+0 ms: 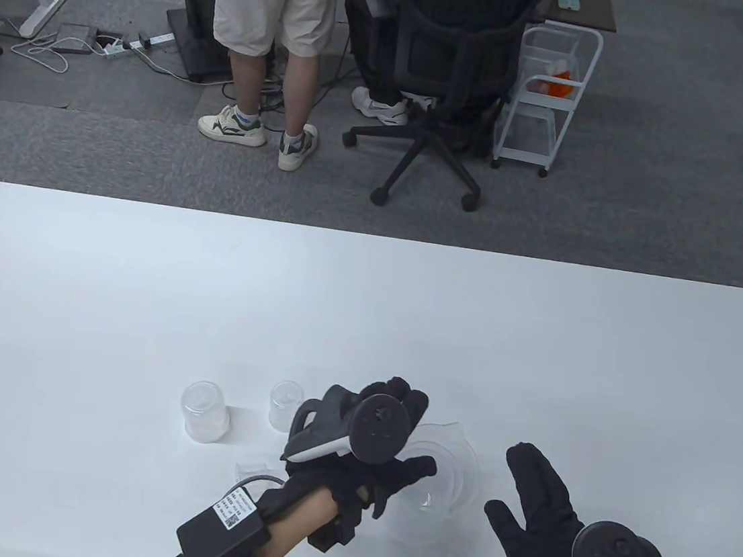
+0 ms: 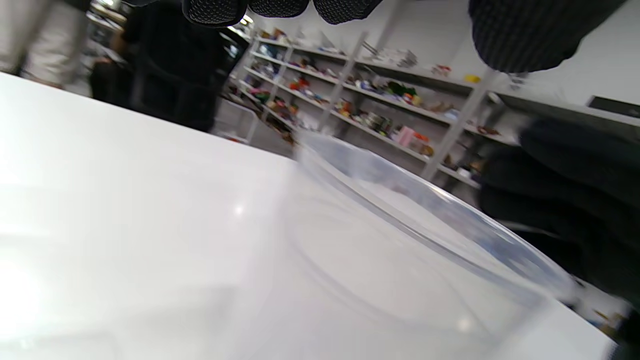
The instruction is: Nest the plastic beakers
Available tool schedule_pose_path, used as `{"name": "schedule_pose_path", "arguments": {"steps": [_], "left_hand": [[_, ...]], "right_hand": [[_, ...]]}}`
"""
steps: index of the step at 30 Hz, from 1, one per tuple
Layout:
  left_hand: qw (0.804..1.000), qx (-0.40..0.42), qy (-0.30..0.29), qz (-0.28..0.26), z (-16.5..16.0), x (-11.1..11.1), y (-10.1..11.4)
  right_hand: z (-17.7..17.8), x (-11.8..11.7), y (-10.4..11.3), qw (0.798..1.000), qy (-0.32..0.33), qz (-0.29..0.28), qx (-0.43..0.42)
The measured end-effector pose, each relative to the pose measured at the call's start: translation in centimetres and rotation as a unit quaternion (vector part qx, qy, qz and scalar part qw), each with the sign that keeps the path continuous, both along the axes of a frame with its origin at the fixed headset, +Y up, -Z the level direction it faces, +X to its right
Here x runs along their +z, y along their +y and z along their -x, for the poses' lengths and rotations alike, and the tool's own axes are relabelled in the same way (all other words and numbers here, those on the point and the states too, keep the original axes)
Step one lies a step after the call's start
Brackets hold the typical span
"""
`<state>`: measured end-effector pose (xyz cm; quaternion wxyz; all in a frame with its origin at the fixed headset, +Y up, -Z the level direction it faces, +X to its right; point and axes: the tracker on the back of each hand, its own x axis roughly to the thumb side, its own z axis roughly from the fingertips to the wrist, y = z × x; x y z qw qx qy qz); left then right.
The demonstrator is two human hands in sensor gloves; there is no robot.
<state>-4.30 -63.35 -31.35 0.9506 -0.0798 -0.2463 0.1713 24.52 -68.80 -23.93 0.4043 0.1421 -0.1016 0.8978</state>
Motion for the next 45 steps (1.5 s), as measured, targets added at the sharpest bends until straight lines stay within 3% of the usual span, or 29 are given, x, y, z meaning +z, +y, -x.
{"name": "schedule_pose_path", "arguments": {"steps": [8,19,32,42,45], "left_hand": [[0.989,-0.021,0.145,0.0,9.3,-2.9,-1.1],[0.957,-0.081,0.272,0.065,17.2,-4.1,-6.9],[0.941,-0.074,0.313,0.104,19.9,-3.7,-10.5],[0.943,-0.05,0.321,0.069,20.2,-3.2,-10.7],[0.941,-0.001,0.33,0.069,20.9,-2.5,-10.2]], "right_hand": [[0.1,-0.1,-0.1,1.0,0.001,0.001,0.003],[0.1,0.0,-0.2,1.0,0.002,0.003,0.005],[0.2,-0.1,-0.3,1.0,0.0,0.007,0.004],[0.1,-0.2,-0.4,1.0,-0.004,0.013,-0.001],[0.3,0.0,-0.1,1.0,0.003,0.007,-0.005]]}}
